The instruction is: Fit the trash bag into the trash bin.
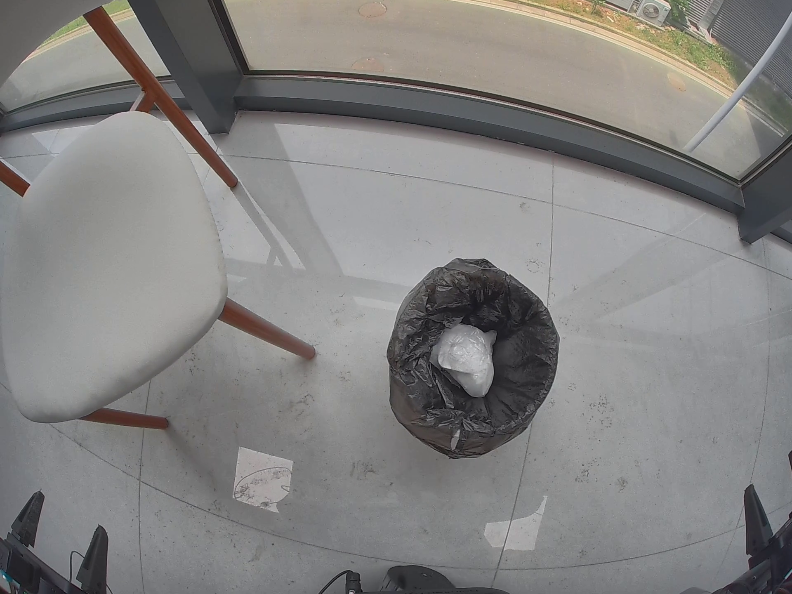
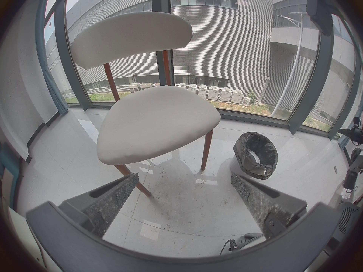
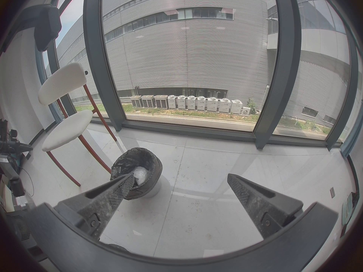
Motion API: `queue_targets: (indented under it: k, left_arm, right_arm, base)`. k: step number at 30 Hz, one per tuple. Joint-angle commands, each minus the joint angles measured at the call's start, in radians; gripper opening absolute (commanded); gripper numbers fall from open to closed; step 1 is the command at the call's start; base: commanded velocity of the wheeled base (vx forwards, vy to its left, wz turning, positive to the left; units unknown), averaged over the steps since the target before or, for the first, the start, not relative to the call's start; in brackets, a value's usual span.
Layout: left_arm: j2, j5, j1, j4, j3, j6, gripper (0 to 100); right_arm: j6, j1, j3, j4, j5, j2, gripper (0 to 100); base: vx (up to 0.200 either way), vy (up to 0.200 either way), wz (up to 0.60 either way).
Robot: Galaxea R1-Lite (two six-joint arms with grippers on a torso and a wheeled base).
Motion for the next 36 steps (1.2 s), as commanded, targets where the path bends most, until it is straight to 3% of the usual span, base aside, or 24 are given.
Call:
queue_targets:
  k: [1,14,36]
  left_arm:
    - [0.002,0.000,0.000,0.000,0.015,0.000,100]
    - [0.002,0.000,0.000,0.001,0.015,0.000,100]
    - [0.002,0.000,0.000,0.000,0.016,0.000,100]
  right_arm:
    - [0.000,0.000,0.016,-0.002,0.000,-0.001,100]
    - [0.000,0.000,0.016,0.000,0.002,-0.001,100]
    - [0.000,0.000,0.014,0.000,0.000,-0.001,100]
  base:
    - [-0.200,0.000,0.00]
    - [-0.200,0.000,0.00]
    - [0.000,0.000,0.00]
